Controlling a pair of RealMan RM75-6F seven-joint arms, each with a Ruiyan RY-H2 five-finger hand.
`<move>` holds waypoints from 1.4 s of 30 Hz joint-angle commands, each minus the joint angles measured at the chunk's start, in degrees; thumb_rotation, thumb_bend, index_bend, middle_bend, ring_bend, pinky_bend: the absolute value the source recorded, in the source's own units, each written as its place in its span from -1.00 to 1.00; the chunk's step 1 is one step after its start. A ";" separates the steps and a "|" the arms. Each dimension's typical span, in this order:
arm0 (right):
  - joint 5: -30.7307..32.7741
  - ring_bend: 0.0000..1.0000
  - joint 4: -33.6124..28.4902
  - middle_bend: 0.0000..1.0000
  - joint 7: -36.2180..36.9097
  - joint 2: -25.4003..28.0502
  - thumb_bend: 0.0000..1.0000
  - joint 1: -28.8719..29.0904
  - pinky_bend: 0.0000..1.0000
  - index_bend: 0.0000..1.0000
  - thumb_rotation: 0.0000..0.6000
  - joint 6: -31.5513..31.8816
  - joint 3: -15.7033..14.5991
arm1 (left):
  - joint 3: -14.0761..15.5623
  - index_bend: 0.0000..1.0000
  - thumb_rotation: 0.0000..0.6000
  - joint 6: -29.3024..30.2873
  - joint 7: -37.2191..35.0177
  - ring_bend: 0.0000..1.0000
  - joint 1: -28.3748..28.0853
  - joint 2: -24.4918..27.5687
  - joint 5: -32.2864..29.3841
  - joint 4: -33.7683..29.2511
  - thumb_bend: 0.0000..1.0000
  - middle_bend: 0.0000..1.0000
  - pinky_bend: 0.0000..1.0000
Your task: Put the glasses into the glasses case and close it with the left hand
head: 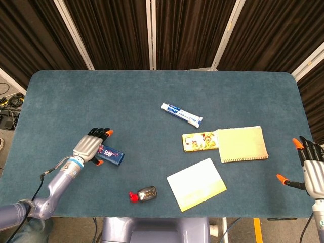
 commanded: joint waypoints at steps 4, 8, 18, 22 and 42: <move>0.13 -1.00 0.10 -1.00 0.01 -0.04 -1.00 0.06 -1.00 -1.00 1.00 -0.16 0.04 | 0.04 -0.53 1.00 1.23 1.21 -0.96 -0.15 -2.90 -0.09 2.61 -0.68 -0.83 -0.84; 0.21 -1.00 0.17 -1.00 0.11 -0.04 -1.00 0.10 -1.00 -1.00 1.00 -0.28 0.05 | -0.09 -0.27 1.00 0.39 1.61 -0.73 -0.44 -2.98 -1.20 2.54 -0.55 -0.55 -0.60; -0.02 -1.00 0.04 -1.00 0.10 0.01 -1.00 0.06 -1.00 -1.00 1.00 -0.20 -0.04 | 0.00 -0.05 1.00 1.52 2.96 -0.58 -0.23 -3.24 -1.63 2.65 -0.45 -0.40 -0.56; -0.02 -1.00 0.02 -1.00 0.09 0.01 -1.00 0.05 -1.00 -1.00 1.00 -0.16 -0.04 | 0.19 -0.49 1.00 1.48 2.79 -0.90 -0.16 -3.01 -1.29 2.49 -0.84 -0.85 -0.81; -3.62 -1.00 -0.18 -1.00 3.30 0.81 -1.00 -0.70 -1.00 -1.00 1.00 2.11 -0.61 | 1.33 -1.00 1.00 27.10 7.05 -1.00 13.06 15.69 5.51 -23.17 -1.00 -1.00 -1.00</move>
